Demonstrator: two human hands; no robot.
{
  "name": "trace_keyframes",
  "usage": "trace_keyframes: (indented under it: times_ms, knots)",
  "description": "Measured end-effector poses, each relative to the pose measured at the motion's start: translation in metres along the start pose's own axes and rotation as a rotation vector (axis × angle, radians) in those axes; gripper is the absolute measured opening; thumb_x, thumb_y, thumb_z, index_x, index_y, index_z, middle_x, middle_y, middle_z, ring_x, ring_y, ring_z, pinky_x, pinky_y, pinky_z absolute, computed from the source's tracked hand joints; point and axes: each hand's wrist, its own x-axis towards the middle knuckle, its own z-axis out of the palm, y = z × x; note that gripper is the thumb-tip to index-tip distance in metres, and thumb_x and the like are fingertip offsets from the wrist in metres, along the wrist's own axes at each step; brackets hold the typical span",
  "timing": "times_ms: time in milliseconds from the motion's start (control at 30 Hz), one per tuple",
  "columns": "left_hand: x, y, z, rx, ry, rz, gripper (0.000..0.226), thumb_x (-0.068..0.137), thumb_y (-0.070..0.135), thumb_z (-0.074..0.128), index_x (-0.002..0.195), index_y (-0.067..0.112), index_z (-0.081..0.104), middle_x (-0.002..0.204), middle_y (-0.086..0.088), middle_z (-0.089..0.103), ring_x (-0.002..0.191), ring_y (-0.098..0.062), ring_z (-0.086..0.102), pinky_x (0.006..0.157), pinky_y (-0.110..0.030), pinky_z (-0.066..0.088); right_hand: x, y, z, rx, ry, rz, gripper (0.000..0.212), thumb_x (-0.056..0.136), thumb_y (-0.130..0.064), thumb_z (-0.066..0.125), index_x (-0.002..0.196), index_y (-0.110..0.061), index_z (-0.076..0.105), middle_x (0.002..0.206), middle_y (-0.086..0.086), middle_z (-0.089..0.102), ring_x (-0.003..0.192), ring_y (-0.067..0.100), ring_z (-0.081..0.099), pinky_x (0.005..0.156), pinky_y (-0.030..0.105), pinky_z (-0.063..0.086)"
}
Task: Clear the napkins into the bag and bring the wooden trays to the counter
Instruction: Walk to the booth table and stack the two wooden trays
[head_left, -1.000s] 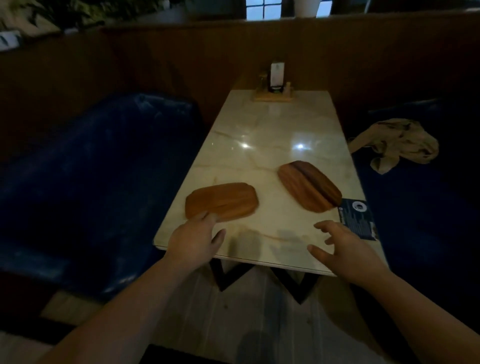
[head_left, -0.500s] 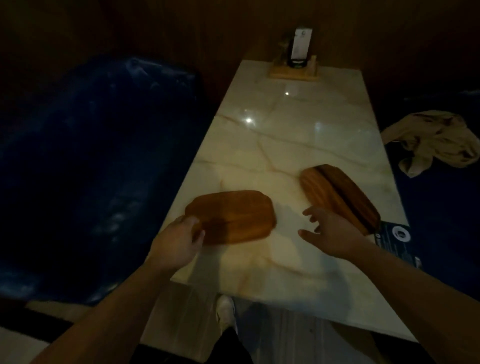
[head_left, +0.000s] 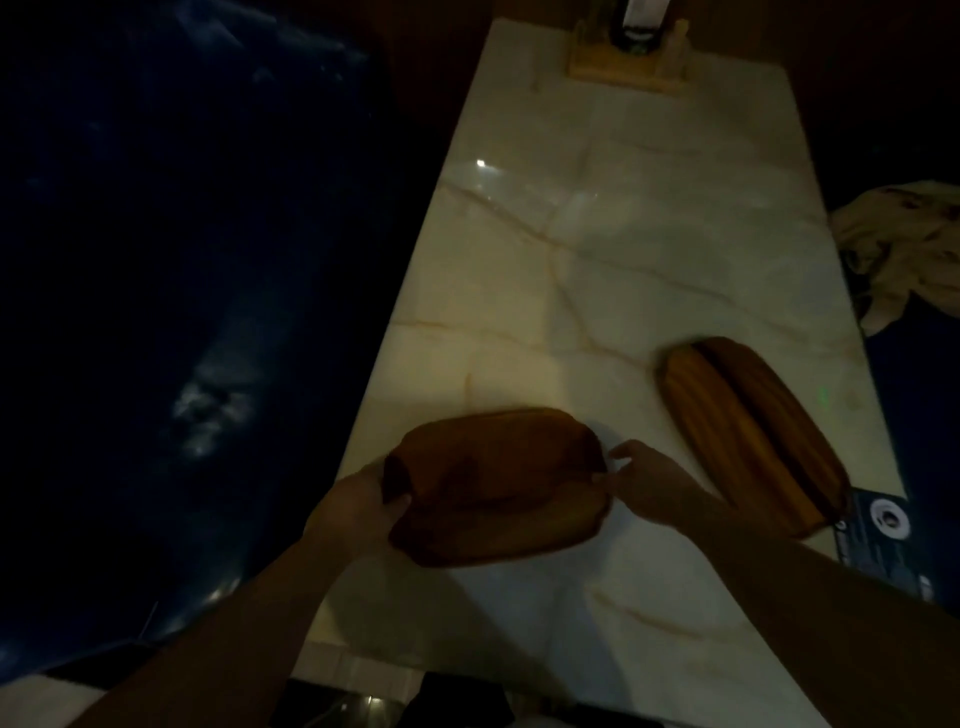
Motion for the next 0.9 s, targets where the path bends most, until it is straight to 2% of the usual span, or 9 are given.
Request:
trace_keyframes:
  times_ms: [100,167,233,300,400,567,700,833,900]
  knots:
    - [0.010,0.002,-0.002,-0.042,0.013,-0.015,0.038,0.092,0.027,0.056,0.123,0.005,0.053,0.107,-0.020,0.066,0.095,-0.034,0.062,0.068,-0.030,0.040,0.010,-0.008,0.005,0.018,0.015,-0.100,0.060,0.088,-0.034,0.065,0.138,-0.012,0.042,0.136,0.016,0.052,0.119,0.030,0.051,0.085,0.029,0.038]
    - [0.013,0.002,-0.002,-0.071,0.021,-0.051,0.036,0.093,0.021,0.055,0.125,0.006,0.052,0.110,-0.019,0.064,0.098,-0.035,0.061,0.070,-0.029,0.040,0.018,-0.011,0.009,0.043,0.030,-0.139,0.055,0.089,-0.027,0.066,0.135,-0.006,0.045,0.133,0.018,0.053,0.118,0.031,0.051,0.082,0.024,0.033]
    - [0.016,0.001,-0.002,-0.099,0.034,-0.092,0.033,0.092,0.019,0.056,0.121,0.004,0.053,0.110,-0.020,0.063,0.099,-0.036,0.060,0.074,-0.033,0.045,0.027,-0.009,0.010,0.069,0.039,-0.099,0.052,0.086,-0.029,0.068,0.127,-0.003,0.049,0.123,0.019,0.057,0.106,0.031,0.055,0.079,0.030,0.039]
    - [0.019,0.001,-0.003,-0.133,0.070,-0.144,0.028,0.091,0.018,0.058,0.112,0.001,0.053,0.099,-0.019,0.060,0.096,-0.038,0.060,0.075,-0.038,0.048,0.032,-0.002,0.009,0.203,0.017,-0.044,0.046,0.084,-0.025,0.071,0.118,-0.001,0.051,0.102,0.017,0.061,0.084,0.028,0.059,0.068,0.038,0.048]
    - [0.022,0.017,-0.008,-0.169,0.128,-0.146,0.023,0.089,0.016,0.058,0.106,0.001,0.053,0.091,-0.015,0.057,0.091,-0.037,0.059,0.073,-0.041,0.049,0.028,0.016,-0.001,0.456,-0.049,0.012,0.029,0.085,-0.014,0.071,0.105,-0.003,0.053,0.083,0.012,0.060,0.066,0.024,0.058,0.057,0.037,0.050]
    - [0.043,0.086,-0.014,-0.174,0.151,-0.033,0.020,0.089,0.022,0.057,0.104,0.009,0.056,0.096,-0.012,0.060,0.089,-0.032,0.060,0.081,-0.047,0.053,0.009,0.064,-0.031,0.731,-0.075,0.084,0.021,0.086,-0.013,0.069,0.102,-0.009,0.056,0.091,0.015,0.064,0.068,0.024,0.062,0.059,0.035,0.051]
    - [0.072,0.160,0.002,-0.235,0.115,0.053,0.026,0.088,0.019,0.060,0.113,0.009,0.062,0.108,-0.010,0.061,0.101,-0.030,0.059,0.090,-0.042,0.051,-0.005,0.115,-0.050,0.882,0.051,0.095,0.023,0.088,-0.015,0.066,0.108,-0.008,0.058,0.096,0.016,0.064,0.070,0.026,0.063,0.060,0.037,0.052]
    - [0.101,0.234,0.023,-0.137,0.098,0.211,0.020,0.084,0.009,0.062,0.102,0.003,0.069,0.102,-0.015,0.069,0.095,-0.028,0.063,0.082,-0.034,0.047,-0.016,0.159,-0.065,0.955,0.151,0.092,0.015,0.089,-0.017,0.064,0.102,-0.020,0.056,0.100,0.006,0.064,0.085,0.028,0.067,0.066,0.040,0.058]
    - [0.114,0.268,0.033,-0.107,0.067,0.266,0.017,0.083,0.008,0.062,0.097,0.003,0.071,0.098,-0.016,0.070,0.090,-0.028,0.064,0.083,-0.037,0.049,-0.019,0.175,-0.072,0.991,0.185,0.125,0.021,0.089,-0.017,0.064,0.108,-0.015,0.054,0.098,0.007,0.064,0.083,0.030,0.069,0.063,0.039,0.058]
